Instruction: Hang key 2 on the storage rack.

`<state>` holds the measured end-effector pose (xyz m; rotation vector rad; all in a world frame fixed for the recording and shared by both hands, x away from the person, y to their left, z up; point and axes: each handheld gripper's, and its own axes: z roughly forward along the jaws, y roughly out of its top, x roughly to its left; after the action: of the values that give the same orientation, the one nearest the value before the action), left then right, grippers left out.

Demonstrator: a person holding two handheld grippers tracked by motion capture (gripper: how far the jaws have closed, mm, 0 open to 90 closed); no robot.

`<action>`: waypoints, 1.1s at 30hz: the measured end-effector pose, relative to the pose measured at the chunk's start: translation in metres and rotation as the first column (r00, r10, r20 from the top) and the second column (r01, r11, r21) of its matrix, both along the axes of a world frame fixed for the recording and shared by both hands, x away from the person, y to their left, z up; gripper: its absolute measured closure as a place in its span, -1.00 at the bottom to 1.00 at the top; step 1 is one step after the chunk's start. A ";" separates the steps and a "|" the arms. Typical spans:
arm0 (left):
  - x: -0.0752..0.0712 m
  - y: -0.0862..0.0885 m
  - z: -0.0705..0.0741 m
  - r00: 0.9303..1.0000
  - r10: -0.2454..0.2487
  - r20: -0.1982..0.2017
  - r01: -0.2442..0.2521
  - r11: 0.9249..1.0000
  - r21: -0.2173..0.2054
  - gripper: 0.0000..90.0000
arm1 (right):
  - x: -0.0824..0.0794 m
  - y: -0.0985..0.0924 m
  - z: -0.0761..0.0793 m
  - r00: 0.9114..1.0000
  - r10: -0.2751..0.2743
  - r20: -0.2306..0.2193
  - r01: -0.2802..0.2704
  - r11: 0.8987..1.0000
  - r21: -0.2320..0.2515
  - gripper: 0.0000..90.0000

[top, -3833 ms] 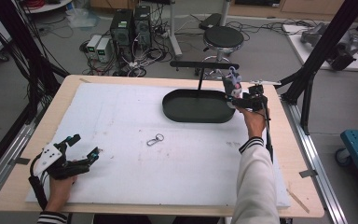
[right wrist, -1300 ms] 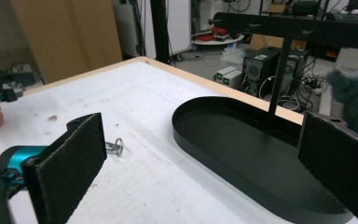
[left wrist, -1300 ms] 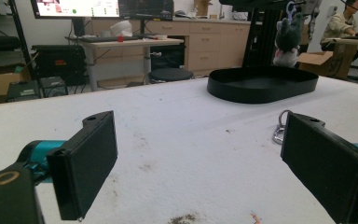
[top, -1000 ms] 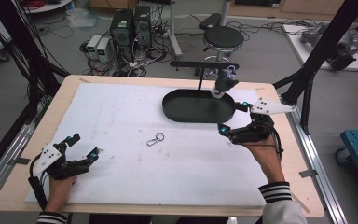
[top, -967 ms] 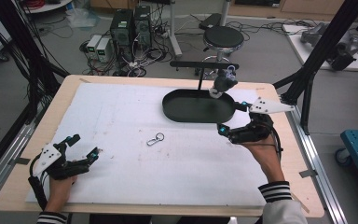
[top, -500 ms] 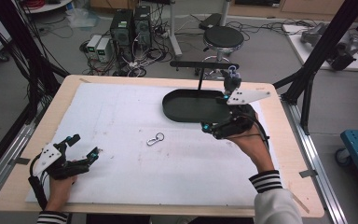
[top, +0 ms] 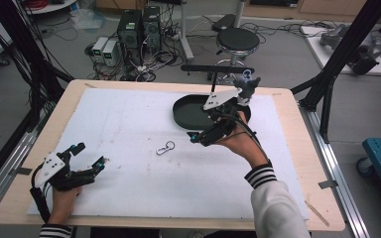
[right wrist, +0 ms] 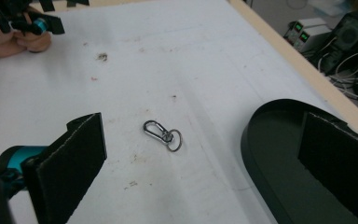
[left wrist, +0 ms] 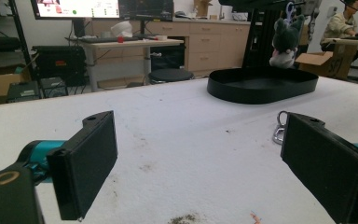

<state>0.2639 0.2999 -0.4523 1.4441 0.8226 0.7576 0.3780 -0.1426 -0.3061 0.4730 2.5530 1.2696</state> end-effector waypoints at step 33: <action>0.001 0.001 0.000 1.000 0.001 -0.005 -0.001 1.000 -0.004 -0.75 | 0.045 0.072 -0.049 0.981 0.121 -0.151 -0.145 0.977 -0.159 -0.98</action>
<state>0.2646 0.3006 -0.4522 1.4425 0.8282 0.7526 0.4231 -0.0702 -0.3553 0.3725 2.8243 1.0825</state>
